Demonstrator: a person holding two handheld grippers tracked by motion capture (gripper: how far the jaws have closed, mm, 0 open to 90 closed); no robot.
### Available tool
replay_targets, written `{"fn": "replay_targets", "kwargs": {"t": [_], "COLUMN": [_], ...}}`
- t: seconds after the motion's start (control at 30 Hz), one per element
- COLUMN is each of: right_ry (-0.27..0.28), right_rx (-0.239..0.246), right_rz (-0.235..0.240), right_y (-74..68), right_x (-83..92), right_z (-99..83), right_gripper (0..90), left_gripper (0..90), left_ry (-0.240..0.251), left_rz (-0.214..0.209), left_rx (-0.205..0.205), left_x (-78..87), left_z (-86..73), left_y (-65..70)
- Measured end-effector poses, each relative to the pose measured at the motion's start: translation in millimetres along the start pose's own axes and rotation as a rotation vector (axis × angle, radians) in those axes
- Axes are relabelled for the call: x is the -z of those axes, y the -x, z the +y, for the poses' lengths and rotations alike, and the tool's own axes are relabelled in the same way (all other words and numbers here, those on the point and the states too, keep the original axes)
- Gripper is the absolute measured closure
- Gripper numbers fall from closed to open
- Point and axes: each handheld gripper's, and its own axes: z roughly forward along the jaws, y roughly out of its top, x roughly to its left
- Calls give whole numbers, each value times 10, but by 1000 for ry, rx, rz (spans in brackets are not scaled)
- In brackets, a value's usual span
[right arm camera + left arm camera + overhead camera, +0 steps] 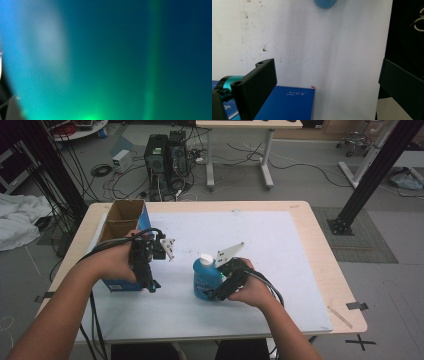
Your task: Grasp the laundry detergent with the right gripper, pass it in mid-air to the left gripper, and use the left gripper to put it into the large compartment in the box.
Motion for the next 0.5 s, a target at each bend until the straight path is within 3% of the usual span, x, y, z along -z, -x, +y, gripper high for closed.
{"fn": "replay_targets", "kwargs": {"t": [0.33,0.5], "right_ry": [33,52], "right_rx": [-1,3], "right_rz": [-24,-27], "right_y": [4,5], "right_x": [-28,-29], "right_z": [10,15], "right_gripper": [158,212], "left_gripper": [17,17], "left_ry": [-3,-2], "left_rz": [-2,-4], "left_rx": [-5,-2], "left_x": [-8,-15], "left_z": [-1,7], "left_y": [-14,-11]}}
